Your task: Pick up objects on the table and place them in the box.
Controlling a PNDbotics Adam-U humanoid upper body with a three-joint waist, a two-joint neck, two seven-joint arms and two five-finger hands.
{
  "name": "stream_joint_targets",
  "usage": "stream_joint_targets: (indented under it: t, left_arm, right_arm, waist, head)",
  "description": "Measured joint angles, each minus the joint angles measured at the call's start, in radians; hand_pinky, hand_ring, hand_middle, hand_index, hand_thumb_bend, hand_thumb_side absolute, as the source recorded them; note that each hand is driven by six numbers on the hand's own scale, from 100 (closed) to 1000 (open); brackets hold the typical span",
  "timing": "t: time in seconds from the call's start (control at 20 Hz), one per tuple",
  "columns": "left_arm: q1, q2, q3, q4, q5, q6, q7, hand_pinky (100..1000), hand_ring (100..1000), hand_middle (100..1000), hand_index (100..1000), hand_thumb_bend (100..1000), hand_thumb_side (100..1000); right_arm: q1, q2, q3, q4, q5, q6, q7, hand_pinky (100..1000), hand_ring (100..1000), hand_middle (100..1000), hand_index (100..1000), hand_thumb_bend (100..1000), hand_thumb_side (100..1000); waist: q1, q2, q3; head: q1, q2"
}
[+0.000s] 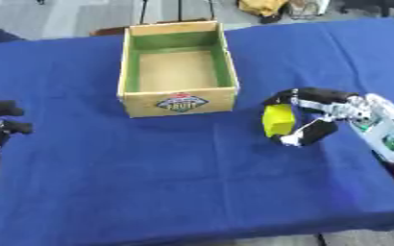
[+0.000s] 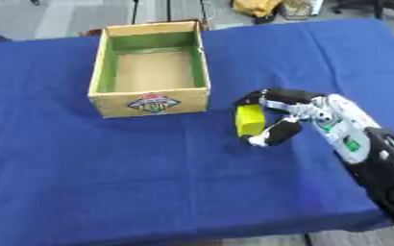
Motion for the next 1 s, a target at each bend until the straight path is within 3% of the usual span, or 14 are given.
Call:
stream_joint_targets:
  t: [0.2, 0.3, 0.45, 0.75, 1.0]
  left_arm:
    - [0.0, 0.0, 0.0, 0.0, 0.0, 0.0, 0.0, 729, 508, 597, 716, 738, 924]
    - [0.0, 0.0, 0.0, 0.0, 0.0, 0.0, 0.0, 729, 507, 597, 716, 739, 925]
    - [0.0, 0.0, 0.0, 0.0, 0.0, 0.0, 0.0, 729, 507, 597, 716, 739, 924]
    - [0.0, 0.0, 0.0, 0.0, 0.0, 0.0, 0.0, 729, 507, 597, 716, 739, 924]
    - [0.0, 0.0, 0.0, 0.0, 0.0, 0.0, 0.0, 728, 507, 596, 716, 739, 924]
  right_arm:
    - [-0.004, 0.001, 0.0, 0.006, 0.018, -0.011, -0.011, 840, 818, 796, 936, 318, 497]
    - [-0.004, 0.002, 0.0, 0.009, 0.026, -0.015, -0.017, 827, 793, 786, 932, 183, 415]
    - [-0.007, 0.004, 0.0, 0.012, 0.041, -0.02, -0.026, 809, 763, 772, 924, 100, 303]
    - [-0.011, 0.006, 0.0, 0.017, 0.059, -0.015, -0.05, 738, 702, 743, 902, 100, 102]
    - [-0.016, 0.006, 0.0, 0.023, 0.07, -0.01, -0.07, 651, 602, 719, 891, 100, 100]
  waist:
    - [-0.001, 0.0, 0.0]
    - [-0.002, 0.0, 0.0]
    - [-0.002, 0.0, 0.0]
    - [-0.003, 0.0, 0.0]
    - [-0.003, 0.0, 0.0]
  head:
    - [0.0, 0.0]
    - [0.0, 0.0]
    - [0.0, 0.0]
    - [0.0, 0.0]
    - [0.0, 0.0]
